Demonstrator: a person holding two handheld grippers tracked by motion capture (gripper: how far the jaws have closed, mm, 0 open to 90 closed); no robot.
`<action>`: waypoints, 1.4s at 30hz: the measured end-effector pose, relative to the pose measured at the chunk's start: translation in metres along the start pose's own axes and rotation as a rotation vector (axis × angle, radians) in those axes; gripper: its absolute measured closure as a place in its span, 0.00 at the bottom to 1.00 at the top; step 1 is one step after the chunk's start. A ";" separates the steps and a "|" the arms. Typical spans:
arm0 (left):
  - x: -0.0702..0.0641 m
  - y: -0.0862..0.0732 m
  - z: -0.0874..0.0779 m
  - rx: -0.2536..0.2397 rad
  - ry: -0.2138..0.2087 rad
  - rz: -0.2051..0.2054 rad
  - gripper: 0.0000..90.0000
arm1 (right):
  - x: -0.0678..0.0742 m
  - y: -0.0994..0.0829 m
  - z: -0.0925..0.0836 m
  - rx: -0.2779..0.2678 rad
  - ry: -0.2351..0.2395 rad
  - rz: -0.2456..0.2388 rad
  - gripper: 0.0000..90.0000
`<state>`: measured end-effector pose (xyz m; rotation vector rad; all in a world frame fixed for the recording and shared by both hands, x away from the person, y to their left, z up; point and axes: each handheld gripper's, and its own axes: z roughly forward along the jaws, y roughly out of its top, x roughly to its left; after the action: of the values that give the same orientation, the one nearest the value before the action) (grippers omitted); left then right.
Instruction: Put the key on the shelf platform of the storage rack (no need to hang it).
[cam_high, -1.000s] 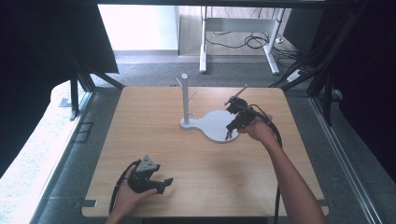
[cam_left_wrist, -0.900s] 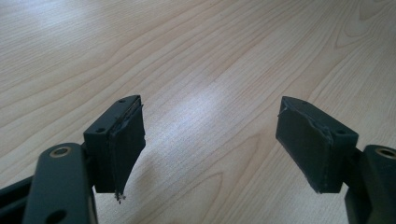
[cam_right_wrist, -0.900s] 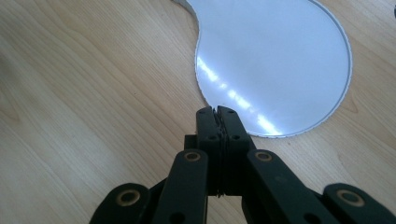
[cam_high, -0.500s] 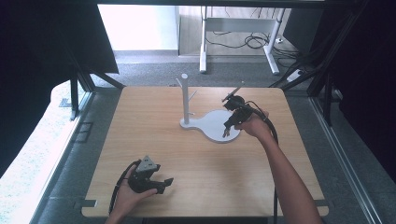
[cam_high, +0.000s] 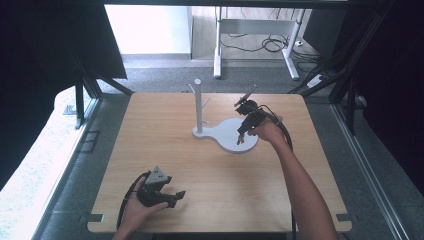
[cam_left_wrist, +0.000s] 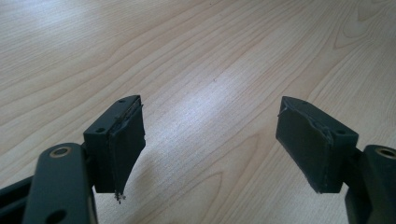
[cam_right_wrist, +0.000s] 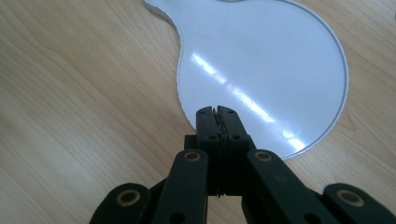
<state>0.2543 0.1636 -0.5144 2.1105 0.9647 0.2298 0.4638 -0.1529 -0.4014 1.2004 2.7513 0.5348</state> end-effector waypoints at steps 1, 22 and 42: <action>0.000 0.000 0.000 -0.002 -0.001 -0.001 0.27 | -0.001 0.001 0.001 0.002 0.000 0.002 1.00; 0.001 0.000 -0.001 -0.008 0.002 -0.005 0.27 | -0.016 0.015 0.022 0.018 -0.005 0.050 1.00; 0.003 -0.001 -0.001 -0.003 0.002 -0.001 0.27 | -0.033 0.031 0.049 0.021 -0.020 0.083 1.00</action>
<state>0.2555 0.1670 -0.5151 2.1079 0.9655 0.2327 0.5190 -0.1438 -0.4384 1.3225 2.7074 0.4997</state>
